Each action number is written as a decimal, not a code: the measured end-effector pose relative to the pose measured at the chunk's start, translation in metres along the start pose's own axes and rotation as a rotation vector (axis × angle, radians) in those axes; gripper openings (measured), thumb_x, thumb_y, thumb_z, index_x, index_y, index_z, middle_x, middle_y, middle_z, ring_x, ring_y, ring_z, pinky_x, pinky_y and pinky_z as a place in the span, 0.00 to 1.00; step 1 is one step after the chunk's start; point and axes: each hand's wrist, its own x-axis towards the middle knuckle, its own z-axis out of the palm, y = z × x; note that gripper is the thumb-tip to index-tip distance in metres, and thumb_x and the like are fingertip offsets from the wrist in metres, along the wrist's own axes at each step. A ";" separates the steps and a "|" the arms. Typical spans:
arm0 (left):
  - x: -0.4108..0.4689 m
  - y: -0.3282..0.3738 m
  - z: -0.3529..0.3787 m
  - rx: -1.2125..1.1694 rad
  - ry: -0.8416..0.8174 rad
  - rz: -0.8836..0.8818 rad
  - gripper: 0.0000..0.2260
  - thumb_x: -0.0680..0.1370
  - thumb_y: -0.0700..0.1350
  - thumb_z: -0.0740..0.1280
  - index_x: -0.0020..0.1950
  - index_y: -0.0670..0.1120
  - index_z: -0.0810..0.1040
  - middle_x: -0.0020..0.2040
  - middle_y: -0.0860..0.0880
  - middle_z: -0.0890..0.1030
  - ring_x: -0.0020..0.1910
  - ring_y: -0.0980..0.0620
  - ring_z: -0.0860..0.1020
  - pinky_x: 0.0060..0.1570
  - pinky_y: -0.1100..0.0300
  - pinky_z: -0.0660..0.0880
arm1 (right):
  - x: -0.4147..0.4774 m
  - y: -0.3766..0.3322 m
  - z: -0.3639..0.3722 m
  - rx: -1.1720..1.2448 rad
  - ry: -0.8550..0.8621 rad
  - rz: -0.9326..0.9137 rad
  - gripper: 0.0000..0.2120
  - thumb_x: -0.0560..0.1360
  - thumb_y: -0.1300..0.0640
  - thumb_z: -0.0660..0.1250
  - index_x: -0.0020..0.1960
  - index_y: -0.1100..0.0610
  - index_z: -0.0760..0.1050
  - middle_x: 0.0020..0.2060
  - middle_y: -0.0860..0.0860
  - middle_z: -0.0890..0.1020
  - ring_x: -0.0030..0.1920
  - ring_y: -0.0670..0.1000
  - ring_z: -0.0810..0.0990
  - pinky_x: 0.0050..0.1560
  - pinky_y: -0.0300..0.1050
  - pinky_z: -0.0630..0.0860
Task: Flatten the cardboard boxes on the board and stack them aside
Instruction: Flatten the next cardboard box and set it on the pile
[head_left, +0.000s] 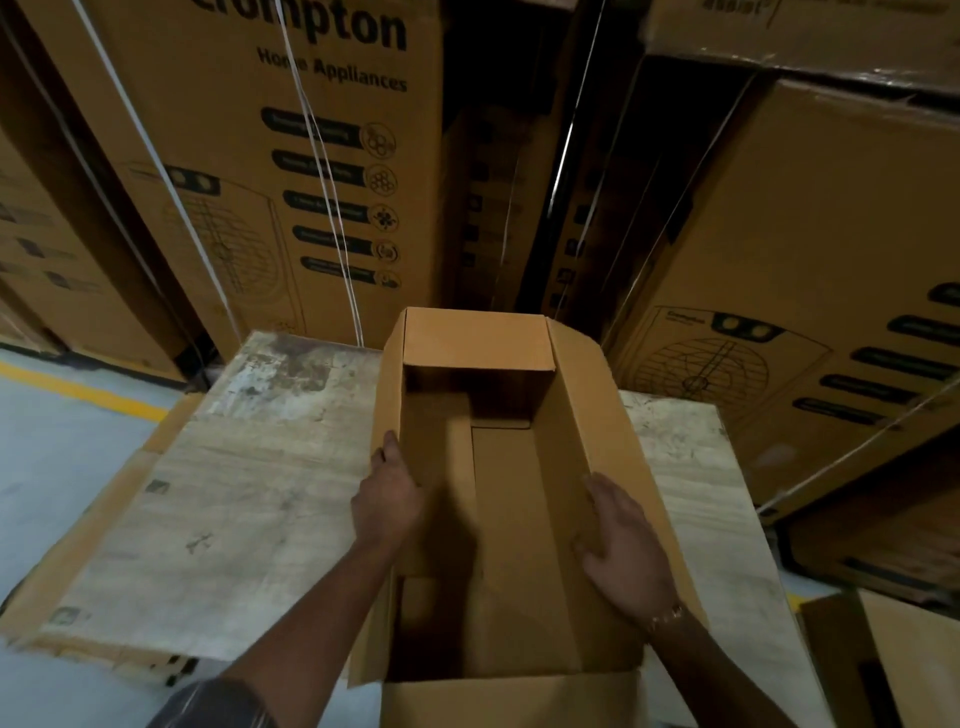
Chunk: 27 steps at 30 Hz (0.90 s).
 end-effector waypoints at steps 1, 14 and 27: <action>0.001 -0.002 0.003 0.011 0.010 -0.002 0.39 0.78 0.48 0.68 0.81 0.47 0.46 0.75 0.43 0.66 0.56 0.42 0.79 0.46 0.50 0.77 | 0.019 -0.010 0.001 0.055 0.012 -0.026 0.35 0.76 0.47 0.68 0.79 0.47 0.57 0.75 0.44 0.64 0.73 0.48 0.65 0.71 0.47 0.67; 0.012 -0.005 0.020 0.035 0.035 -0.040 0.41 0.76 0.43 0.67 0.81 0.52 0.45 0.75 0.48 0.68 0.41 0.56 0.77 0.37 0.60 0.75 | 0.270 -0.060 0.021 -0.127 0.149 -0.114 0.42 0.76 0.42 0.65 0.81 0.49 0.44 0.80 0.54 0.45 0.79 0.59 0.46 0.76 0.60 0.55; 0.019 -0.012 0.027 0.035 0.058 -0.086 0.39 0.75 0.48 0.67 0.79 0.57 0.47 0.61 0.52 0.79 0.50 0.49 0.81 0.51 0.51 0.79 | 0.383 -0.029 0.006 -0.164 -0.083 -0.101 0.34 0.72 0.57 0.69 0.75 0.49 0.59 0.70 0.55 0.63 0.67 0.61 0.65 0.60 0.62 0.75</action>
